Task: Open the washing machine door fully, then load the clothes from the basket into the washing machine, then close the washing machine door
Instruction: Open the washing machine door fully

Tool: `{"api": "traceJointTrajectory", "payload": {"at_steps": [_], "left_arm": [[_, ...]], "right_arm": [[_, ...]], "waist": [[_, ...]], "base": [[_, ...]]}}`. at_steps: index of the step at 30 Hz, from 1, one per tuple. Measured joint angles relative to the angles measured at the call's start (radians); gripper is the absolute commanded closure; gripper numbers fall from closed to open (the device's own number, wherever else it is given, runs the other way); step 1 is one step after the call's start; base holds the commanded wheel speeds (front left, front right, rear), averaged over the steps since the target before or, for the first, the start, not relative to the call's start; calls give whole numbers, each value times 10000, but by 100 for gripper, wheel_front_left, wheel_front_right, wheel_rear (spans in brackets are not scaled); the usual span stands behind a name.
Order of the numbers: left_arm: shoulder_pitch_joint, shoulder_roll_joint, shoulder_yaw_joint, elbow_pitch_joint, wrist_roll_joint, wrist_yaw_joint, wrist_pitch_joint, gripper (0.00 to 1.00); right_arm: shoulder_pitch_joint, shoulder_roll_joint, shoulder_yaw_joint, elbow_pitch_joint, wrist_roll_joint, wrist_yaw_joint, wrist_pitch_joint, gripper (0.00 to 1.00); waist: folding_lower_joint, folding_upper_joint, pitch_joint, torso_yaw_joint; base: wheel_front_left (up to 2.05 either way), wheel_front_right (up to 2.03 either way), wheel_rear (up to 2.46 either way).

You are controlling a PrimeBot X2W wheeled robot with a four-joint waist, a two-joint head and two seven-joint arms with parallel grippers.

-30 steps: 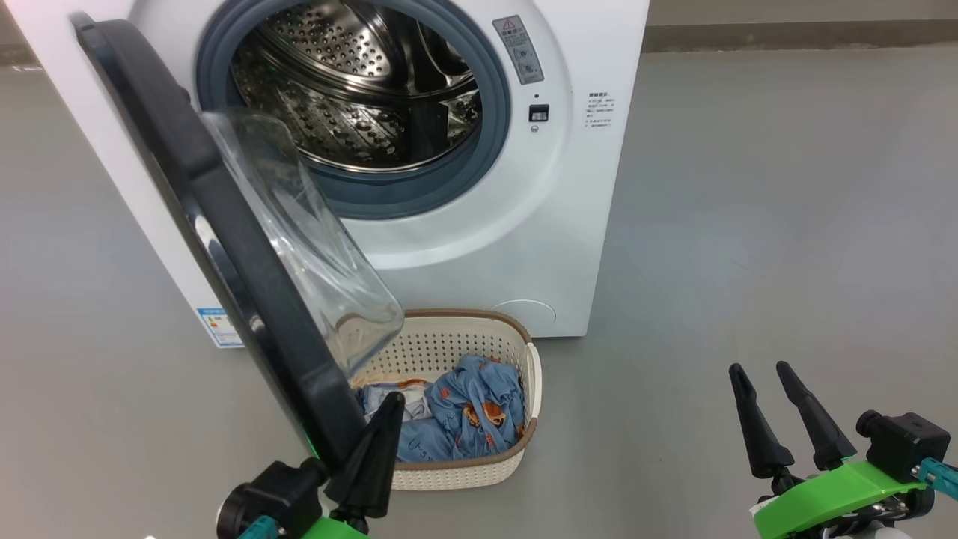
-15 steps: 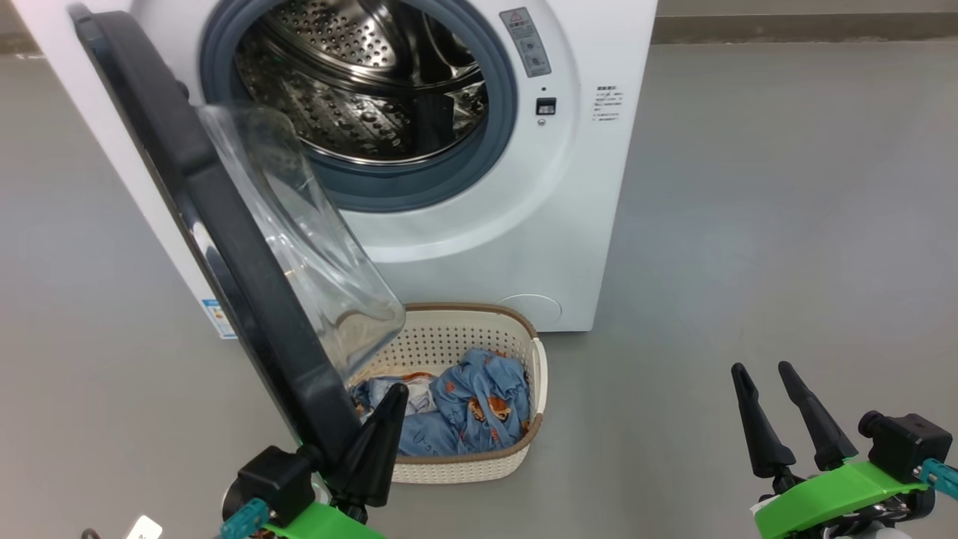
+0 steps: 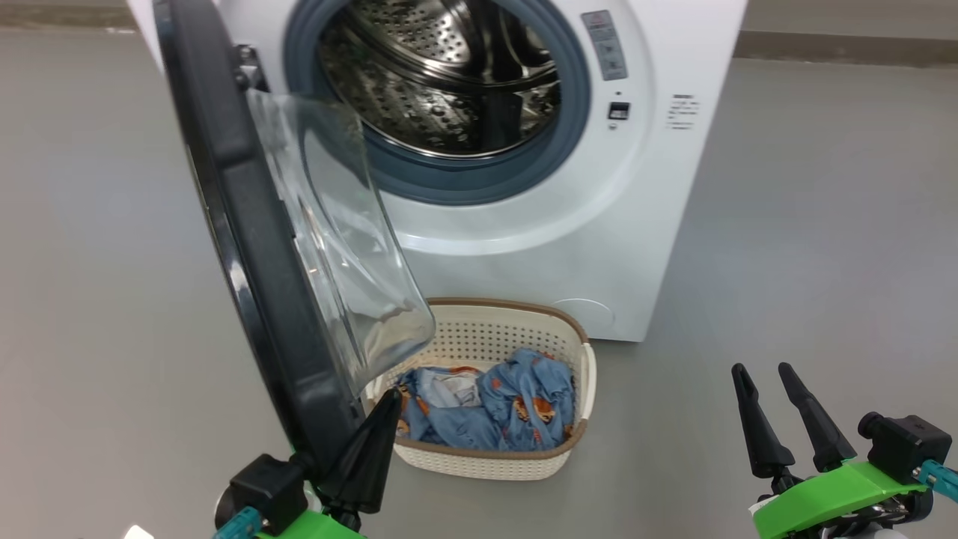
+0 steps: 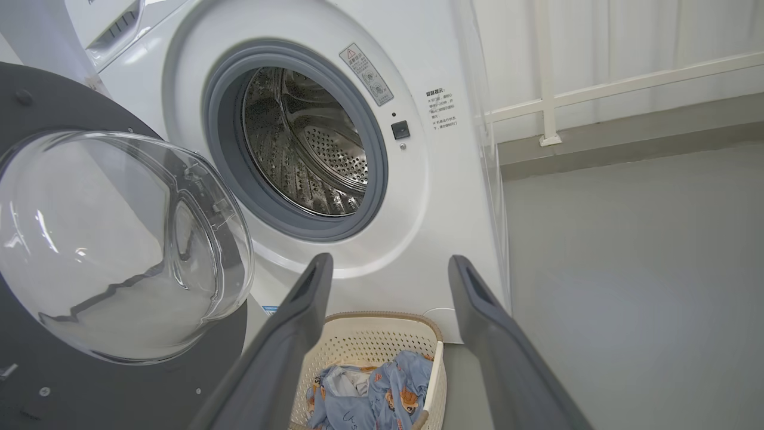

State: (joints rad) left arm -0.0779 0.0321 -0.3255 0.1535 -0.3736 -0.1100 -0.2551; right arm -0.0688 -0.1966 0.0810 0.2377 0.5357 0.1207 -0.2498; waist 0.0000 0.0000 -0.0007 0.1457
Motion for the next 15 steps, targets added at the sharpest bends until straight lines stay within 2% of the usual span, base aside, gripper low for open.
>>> {"api": "traceJointTrajectory", "payload": {"at_steps": [15], "left_arm": [[-84,545,888,142,-111,545,278,100]], "right_arm": [[-1,59,-69,33,33,0,0,0]], "waist": [[0,0,7,1476]], "base": [[0,0,0]]}}
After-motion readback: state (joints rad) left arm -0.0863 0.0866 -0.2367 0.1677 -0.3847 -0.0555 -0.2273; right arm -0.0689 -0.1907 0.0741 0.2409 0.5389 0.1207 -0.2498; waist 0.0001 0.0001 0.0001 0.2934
